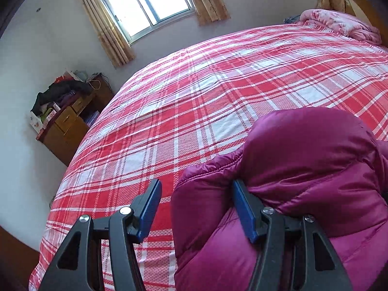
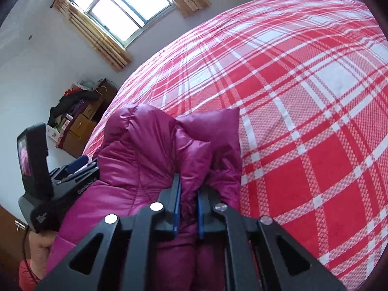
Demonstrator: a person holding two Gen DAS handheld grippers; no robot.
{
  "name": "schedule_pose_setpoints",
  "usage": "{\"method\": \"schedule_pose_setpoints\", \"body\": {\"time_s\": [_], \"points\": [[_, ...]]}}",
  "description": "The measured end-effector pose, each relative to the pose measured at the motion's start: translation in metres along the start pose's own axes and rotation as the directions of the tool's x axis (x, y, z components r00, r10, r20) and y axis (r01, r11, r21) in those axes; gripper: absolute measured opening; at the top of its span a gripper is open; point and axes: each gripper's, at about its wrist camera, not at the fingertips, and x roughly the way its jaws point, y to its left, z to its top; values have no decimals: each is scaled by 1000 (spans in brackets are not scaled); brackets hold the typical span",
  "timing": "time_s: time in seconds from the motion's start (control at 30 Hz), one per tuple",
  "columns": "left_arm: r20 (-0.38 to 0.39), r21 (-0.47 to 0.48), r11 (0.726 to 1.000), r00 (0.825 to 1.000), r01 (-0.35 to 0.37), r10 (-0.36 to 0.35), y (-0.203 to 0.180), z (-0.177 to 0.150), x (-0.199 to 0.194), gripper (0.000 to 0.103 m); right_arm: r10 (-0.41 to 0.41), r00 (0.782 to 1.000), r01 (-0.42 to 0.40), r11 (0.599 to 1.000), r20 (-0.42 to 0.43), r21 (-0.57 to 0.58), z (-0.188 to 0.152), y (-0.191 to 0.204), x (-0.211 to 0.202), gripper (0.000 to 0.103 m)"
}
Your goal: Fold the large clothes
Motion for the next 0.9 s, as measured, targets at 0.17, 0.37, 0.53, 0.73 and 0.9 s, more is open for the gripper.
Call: {"method": "schedule_pose_setpoints", "body": {"time_s": [0.17,0.37,0.53,0.73,0.9], "points": [[8,-6,1000,1000,18,-18,1,-4,14,61,23,999,-23,1000,-28,20,6,-4,10,9],[21,17,1000,1000,15,-15,2,-8,3,61,-10,1000,9,1000,-23,-21,5,5,4,10],[13,-44,987,988,156,-155,37,-24,-32,61,-59,998,61,995,30,-76,-2,13,-30,17],[25,-99,976,981,194,-192,58,-48,-75,61,-132,976,161,973,175,-163,-32,39,-95,24],[47,-106,963,969,248,-244,61,-69,-113,61,-83,985,117,966,149,-231,-69,57,-114,24]]}}
